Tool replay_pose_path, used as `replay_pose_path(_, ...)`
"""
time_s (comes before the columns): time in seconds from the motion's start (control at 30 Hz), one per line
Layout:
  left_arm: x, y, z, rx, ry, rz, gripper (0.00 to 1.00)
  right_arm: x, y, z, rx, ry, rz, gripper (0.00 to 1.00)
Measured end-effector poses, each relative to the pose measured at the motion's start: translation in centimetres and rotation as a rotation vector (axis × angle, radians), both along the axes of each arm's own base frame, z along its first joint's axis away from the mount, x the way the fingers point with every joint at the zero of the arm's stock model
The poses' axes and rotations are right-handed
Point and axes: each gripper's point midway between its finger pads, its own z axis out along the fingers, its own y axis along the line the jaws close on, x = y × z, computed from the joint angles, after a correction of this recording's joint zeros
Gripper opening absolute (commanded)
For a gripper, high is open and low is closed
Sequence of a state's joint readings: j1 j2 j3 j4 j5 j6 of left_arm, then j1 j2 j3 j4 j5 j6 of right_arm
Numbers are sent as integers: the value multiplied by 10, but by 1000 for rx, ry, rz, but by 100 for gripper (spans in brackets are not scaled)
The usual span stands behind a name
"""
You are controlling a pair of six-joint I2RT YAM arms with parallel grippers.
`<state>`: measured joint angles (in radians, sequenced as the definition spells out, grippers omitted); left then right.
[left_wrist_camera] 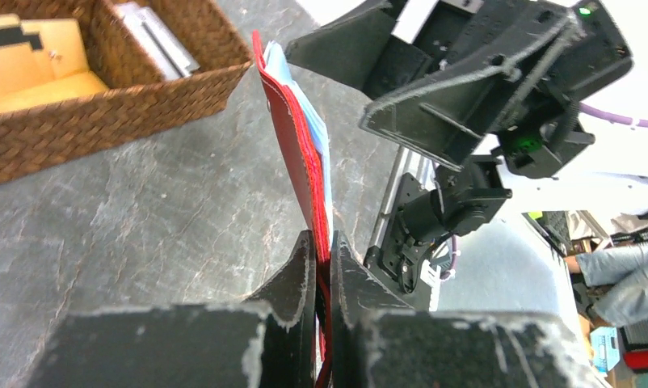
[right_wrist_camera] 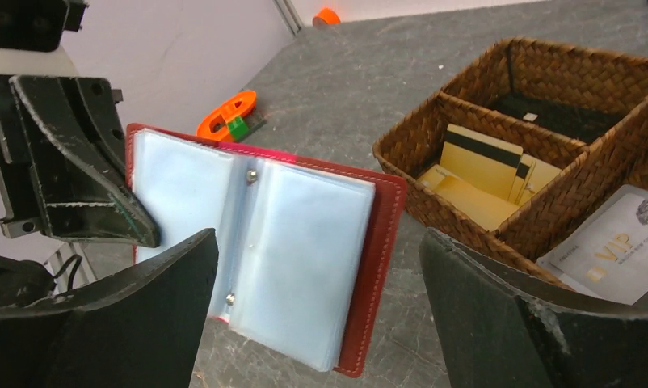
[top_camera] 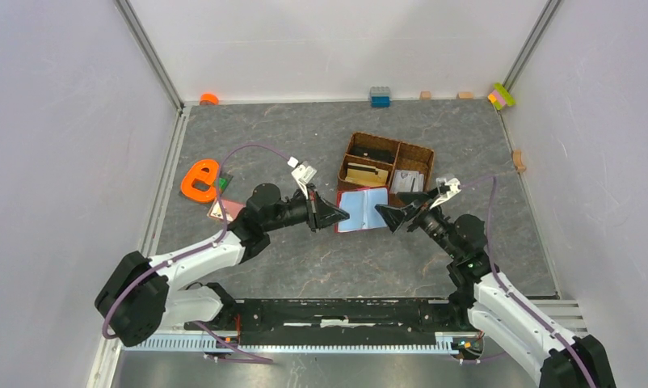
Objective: Take the credit cards out of the card holder
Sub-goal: Close the card holder at the center of the board.
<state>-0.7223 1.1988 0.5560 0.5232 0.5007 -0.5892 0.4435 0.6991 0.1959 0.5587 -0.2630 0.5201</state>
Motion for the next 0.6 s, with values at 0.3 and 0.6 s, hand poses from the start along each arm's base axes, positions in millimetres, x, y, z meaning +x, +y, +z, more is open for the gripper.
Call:
replay_pose_path(0.3,-13,5,36,-106,-144,-35,2,-1,-5,10,61,-9,29,94)
replay_pose_path(0.6,-11,7,37,-116,-157,-19,2,-34,21,13,217,5,293,52)
